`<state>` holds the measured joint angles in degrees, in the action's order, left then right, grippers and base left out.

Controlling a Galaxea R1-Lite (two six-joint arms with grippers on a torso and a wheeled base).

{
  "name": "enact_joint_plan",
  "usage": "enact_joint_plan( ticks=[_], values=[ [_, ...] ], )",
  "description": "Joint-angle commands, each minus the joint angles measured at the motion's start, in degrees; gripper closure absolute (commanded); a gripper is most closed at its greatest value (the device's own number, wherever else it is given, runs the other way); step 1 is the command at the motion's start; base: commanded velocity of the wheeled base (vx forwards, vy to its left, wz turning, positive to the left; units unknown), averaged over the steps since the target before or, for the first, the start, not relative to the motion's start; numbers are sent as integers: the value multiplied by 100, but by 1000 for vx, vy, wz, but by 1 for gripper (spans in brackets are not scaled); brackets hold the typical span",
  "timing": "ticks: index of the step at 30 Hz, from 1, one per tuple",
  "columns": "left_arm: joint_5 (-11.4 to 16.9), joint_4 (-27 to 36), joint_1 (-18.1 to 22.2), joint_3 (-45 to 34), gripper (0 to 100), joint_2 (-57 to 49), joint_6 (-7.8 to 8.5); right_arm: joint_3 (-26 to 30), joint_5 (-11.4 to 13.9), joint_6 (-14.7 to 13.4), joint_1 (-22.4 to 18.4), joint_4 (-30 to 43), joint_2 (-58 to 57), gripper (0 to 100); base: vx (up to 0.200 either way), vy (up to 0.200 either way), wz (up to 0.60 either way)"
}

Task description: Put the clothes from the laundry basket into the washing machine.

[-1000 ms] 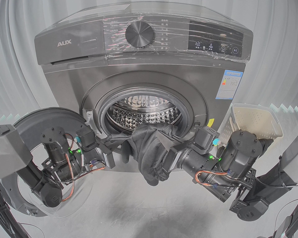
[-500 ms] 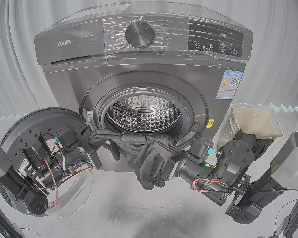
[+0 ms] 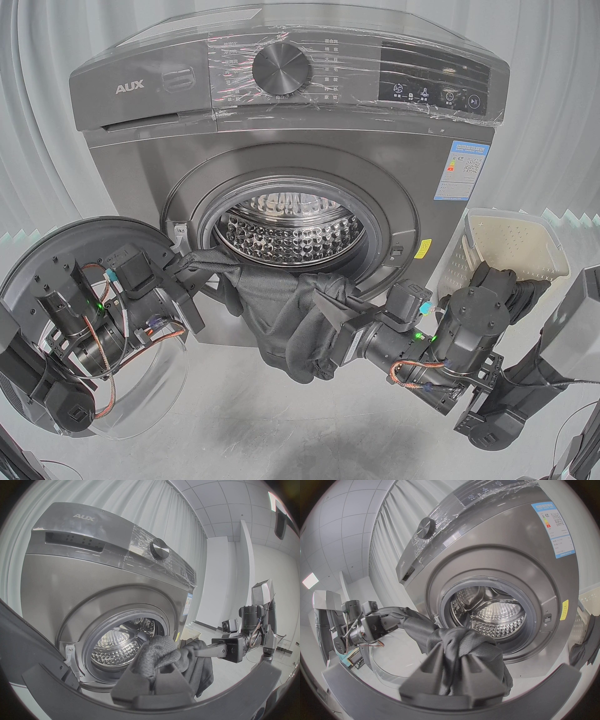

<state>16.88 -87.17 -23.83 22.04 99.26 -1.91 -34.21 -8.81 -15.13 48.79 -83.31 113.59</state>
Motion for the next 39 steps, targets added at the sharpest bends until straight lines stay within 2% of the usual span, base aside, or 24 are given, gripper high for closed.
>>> enact_joint_plan(
  ticks=[1,6,12,17,21,39],
  values=[
    [-1,-1,-7,37,100,-29,-20,19,-33,10,-159,78,102,0,0,0,0],
    [-10,-1,-16,99,100,-29,-37,362,11,133,-414,87,260,0,0,0,0],
    [-45,-1,-157,143,100,-20,-63,652,11,194,-423,61,497,0,0,0,0],
    [-370,-1,-359,222,100,32,-63,652,20,247,-511,-1,708,0,0,0,0],
    [-405,-1,-403,231,100,32,-72,652,169,282,-598,-10,796,0,0,0,0],
    [-563,-1,-482,371,100,41,-72,670,196,282,-528,-27,822,0,0,0,0]
  ],
)
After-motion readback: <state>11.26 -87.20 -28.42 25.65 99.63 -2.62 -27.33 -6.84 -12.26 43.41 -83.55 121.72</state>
